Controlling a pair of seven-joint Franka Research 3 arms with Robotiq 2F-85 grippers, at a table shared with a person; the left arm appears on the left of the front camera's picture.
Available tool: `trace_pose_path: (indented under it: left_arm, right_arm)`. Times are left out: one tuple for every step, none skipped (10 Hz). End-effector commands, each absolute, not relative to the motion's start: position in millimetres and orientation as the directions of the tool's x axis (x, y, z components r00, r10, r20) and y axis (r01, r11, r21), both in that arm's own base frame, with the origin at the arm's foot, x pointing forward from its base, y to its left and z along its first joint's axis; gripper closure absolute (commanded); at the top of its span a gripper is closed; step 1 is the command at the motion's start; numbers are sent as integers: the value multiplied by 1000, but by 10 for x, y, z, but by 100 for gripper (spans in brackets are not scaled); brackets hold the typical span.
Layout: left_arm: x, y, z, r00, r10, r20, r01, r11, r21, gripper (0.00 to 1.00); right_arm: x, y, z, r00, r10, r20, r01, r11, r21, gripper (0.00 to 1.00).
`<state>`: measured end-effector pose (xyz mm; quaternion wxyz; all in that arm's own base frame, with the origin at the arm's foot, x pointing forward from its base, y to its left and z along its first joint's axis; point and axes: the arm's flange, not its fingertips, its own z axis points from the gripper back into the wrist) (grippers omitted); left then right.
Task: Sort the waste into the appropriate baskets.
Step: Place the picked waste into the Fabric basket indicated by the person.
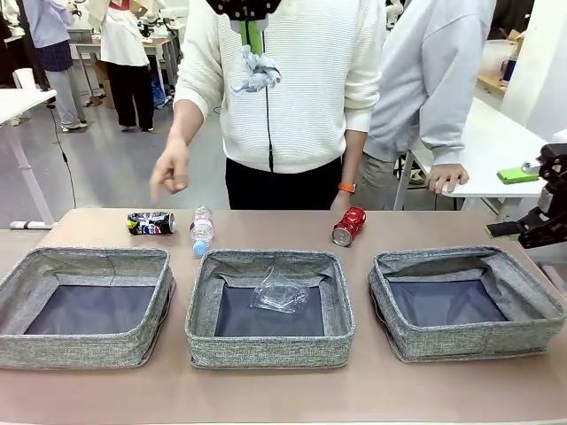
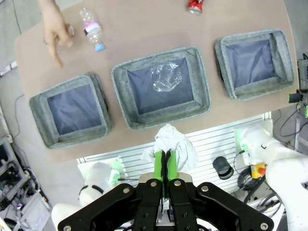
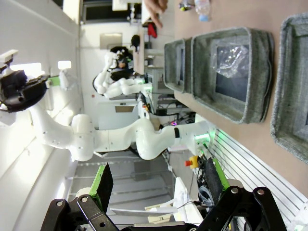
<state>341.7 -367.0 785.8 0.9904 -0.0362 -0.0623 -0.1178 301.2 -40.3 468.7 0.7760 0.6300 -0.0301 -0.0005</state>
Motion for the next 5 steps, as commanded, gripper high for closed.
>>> trace_pose_path:
  left_arm:
    - [3402,-3630,7896,965,-222,140,232,971,-57,98]
    - [3402,-3630,7896,965,-222,140,232,971,-57,98]
    - [3402,-3630,7896,965,-222,140,232,971,-57,98]
    - [3402,-3630,7896,965,-222,140,232,971,-57,98]
    - [3402,-3630,7896,965,-222,140,232,971,-57,98]
  right_arm:
    - [3014,-382,4736,998,-49,30,-20,188,982,0]
    - [3014,-382,4736,998,-49,30,-20,188,982,0]
    - [3014,-382,4736,998,-49,30,-20,188,982,0]
    - [3014,-382,4736,998,-49,30,-20,188,982,0]
    - [3014,-382,4736,998,-49,30,-20,188,982,0]
